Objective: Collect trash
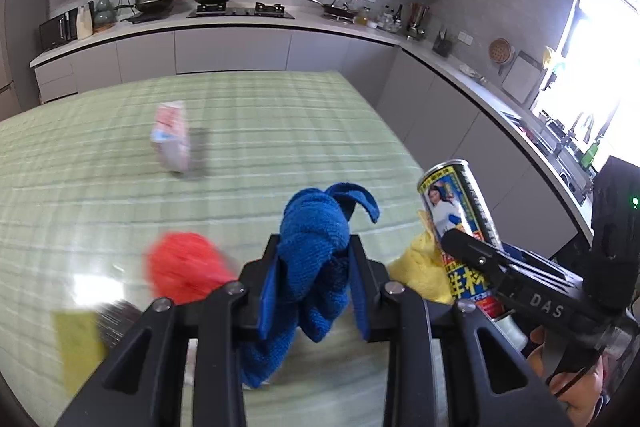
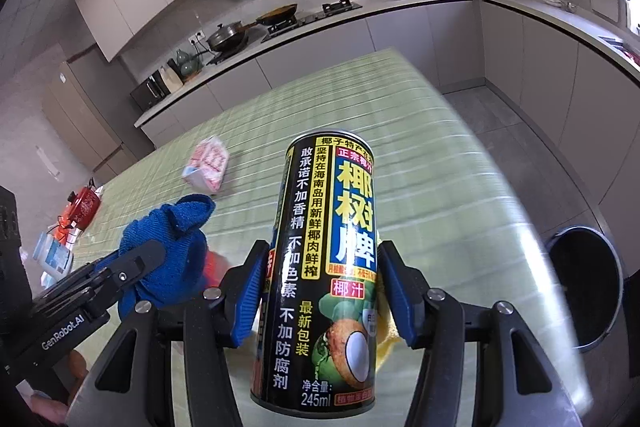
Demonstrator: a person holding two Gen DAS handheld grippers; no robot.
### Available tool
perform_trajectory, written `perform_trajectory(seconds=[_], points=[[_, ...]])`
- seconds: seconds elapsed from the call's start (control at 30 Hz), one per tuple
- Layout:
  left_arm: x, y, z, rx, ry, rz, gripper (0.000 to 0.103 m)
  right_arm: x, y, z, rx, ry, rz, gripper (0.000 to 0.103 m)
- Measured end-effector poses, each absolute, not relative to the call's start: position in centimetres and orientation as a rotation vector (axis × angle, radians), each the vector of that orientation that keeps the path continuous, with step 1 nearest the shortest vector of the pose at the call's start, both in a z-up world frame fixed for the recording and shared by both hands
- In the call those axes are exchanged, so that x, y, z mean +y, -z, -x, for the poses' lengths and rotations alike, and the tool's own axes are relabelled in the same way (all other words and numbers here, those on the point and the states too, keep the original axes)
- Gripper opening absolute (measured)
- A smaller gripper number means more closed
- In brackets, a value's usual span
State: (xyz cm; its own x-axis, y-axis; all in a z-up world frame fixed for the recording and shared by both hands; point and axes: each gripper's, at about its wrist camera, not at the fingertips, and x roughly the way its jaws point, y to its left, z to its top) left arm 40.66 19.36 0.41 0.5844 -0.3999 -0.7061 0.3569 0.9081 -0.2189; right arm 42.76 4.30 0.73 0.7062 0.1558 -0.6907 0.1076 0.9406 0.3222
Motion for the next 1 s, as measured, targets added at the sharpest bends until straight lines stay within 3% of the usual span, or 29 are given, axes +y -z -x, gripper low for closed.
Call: perform_trajectory(seconds=[0.43,0.53,1.0], points=[[3.7,1.5,-36.5,0.893,0.535,0.039,0.032,-15.9,0.7,-33.9,0.796,0.067,-0.423,0.057],[4.5,1.1,-36.9,0.878,0.497,0.062,0.032,-16.4,2.1,-35.1,0.814,0.005,-0.508,0.057],[7.5,1.2,-36.1,0.865,0.397,0.091,0.032,-15.8,0.1,-36.2,0.784,0.001,-0.398,0.057]])
